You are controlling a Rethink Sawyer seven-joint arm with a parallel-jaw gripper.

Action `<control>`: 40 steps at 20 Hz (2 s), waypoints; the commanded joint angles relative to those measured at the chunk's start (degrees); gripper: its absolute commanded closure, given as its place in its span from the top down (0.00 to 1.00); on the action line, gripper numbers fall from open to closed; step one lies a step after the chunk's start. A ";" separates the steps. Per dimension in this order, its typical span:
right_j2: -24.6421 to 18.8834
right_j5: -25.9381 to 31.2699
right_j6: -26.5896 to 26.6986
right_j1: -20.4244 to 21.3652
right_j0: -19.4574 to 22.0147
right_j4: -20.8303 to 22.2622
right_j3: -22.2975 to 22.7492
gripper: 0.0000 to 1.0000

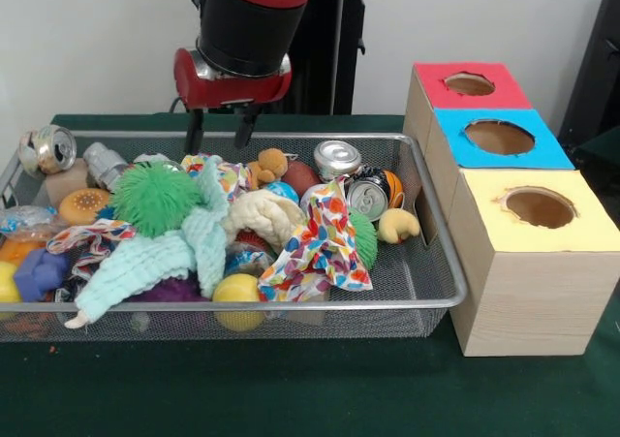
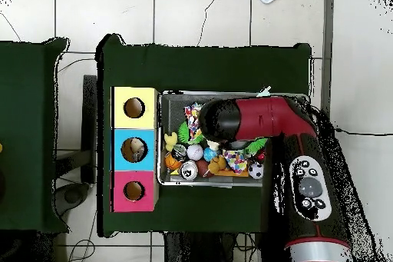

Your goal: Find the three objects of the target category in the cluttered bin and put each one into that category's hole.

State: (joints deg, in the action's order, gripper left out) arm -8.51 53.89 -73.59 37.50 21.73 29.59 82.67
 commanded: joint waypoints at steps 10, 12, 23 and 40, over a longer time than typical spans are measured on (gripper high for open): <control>-2.85 -3.17 10.21 -3.17 12.83 2.54 3.30 1.00; -4.06 -1.76 13.46 -4.33 14.79 2.98 0.95 1.00; -10.07 -0.82 20.10 -10.13 21.43 5.25 -4.83 1.00; -17.83 -10.54 16.64 -19.26 26.81 10.74 -6.64 1.00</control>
State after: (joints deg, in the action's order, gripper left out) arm -21.05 47.81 -73.57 22.67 49.84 33.31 79.06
